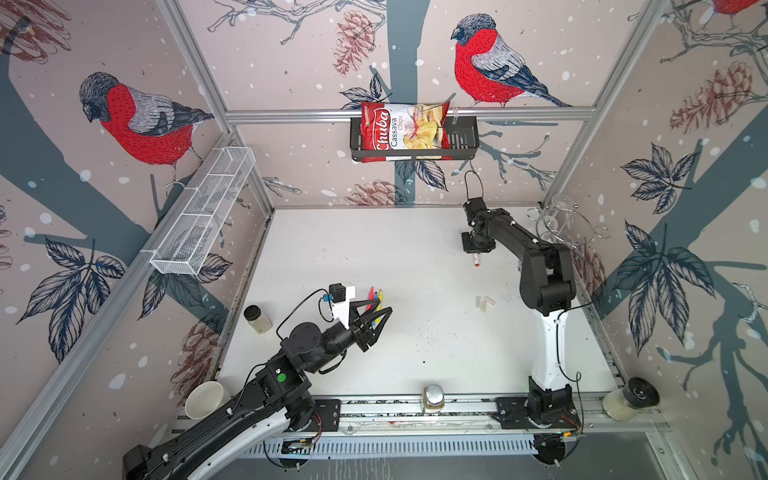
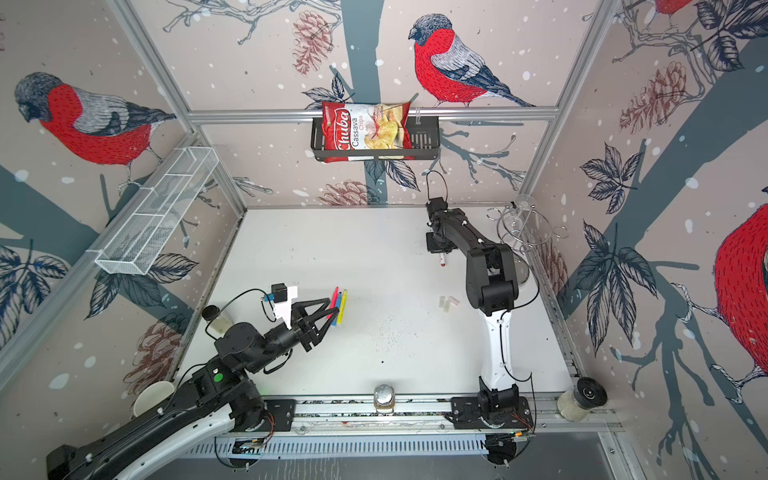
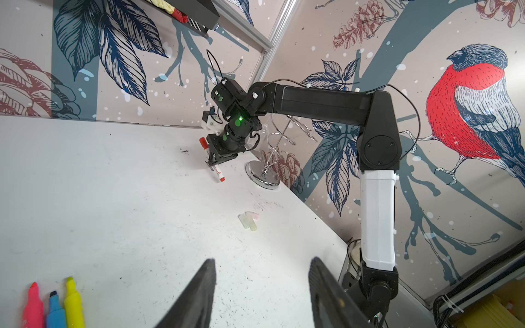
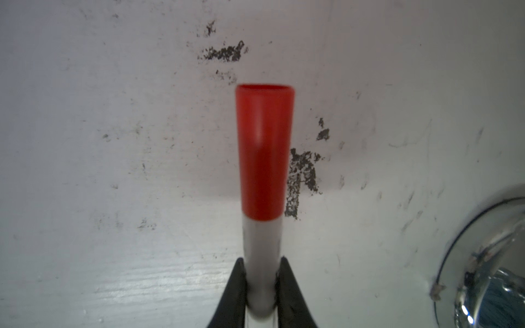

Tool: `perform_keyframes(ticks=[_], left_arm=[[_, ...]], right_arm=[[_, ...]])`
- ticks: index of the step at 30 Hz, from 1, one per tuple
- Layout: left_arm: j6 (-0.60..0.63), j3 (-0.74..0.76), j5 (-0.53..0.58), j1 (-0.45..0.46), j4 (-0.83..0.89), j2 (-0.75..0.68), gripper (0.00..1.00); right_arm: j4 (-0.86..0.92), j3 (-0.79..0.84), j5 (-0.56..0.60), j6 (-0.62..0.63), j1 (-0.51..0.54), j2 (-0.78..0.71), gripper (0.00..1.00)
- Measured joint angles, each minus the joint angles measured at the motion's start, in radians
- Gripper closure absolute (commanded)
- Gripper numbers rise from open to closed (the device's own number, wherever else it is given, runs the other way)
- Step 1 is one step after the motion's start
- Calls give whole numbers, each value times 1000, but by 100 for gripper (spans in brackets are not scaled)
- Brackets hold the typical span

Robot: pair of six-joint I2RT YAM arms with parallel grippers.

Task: Insert the pens into the pen caps
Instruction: 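Lower the capped white marker onto the table with the right gripper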

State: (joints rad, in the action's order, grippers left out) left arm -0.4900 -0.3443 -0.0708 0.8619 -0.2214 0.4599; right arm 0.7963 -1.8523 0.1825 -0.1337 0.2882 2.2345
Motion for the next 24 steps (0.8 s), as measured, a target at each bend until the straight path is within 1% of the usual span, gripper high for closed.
perform_keyframes(ticks=[11, 18, 24], left_arm=[[0, -4, 0, 0, 1, -2, 47], [0, -5, 0, 0, 2, -4, 47], [0, -8, 4, 0, 20, -15, 47]], right_arm=[[34, -95, 29, 3, -29, 79, 100], [69, -195, 34, 4, -40, 137, 100], [91, -251, 37, 4, -46, 185, 100]])
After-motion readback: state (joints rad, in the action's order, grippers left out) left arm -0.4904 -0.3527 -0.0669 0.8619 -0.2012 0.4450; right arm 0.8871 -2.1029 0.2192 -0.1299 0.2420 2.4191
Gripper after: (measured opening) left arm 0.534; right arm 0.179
